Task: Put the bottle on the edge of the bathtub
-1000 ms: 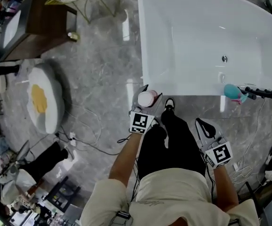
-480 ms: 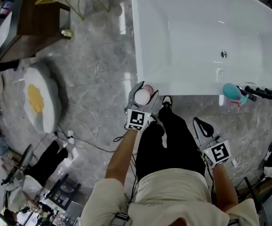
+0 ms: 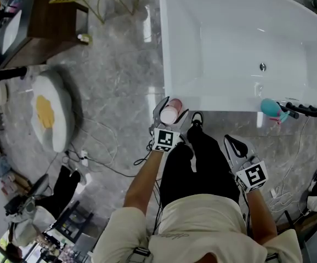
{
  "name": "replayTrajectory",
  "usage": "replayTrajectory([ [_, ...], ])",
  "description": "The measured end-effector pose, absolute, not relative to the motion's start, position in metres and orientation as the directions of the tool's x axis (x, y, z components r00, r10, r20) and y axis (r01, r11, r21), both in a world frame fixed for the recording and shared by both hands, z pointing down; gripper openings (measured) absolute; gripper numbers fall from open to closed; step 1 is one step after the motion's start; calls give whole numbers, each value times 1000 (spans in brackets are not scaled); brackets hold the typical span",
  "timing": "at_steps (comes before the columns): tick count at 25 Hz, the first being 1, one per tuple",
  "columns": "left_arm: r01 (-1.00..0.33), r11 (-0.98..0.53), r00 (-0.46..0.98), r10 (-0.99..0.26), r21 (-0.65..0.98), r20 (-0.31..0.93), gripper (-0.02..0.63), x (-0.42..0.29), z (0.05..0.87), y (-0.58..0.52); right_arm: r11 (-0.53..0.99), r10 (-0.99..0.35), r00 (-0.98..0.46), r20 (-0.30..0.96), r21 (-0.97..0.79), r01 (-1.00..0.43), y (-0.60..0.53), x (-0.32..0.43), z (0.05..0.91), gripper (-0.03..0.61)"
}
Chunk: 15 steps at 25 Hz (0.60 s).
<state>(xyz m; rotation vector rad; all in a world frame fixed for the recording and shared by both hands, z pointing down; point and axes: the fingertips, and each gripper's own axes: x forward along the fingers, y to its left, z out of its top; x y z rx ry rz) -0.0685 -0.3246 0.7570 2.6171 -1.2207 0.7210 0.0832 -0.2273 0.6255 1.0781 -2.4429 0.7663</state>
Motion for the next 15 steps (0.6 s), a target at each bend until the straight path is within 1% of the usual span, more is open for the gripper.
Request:
replayTrajectory([
  [4, -753, -656, 551, -667, -46, 502, 432, -67, 758, -323, 563, -573, -642, 510, -325, -760, -223, 80, 620, 2],
  [9, -794, -608, 517, -691, -19, 505, 497, -81, 755, -322, 565, -584, -640, 499, -316, -762, -212, 75, 614, 2],
  [15, -786, -618, 536, -672, 13, 510, 497, -89, 742, -304, 572, -597, -642, 481, -305, -761, -198, 62, 605, 2],
])
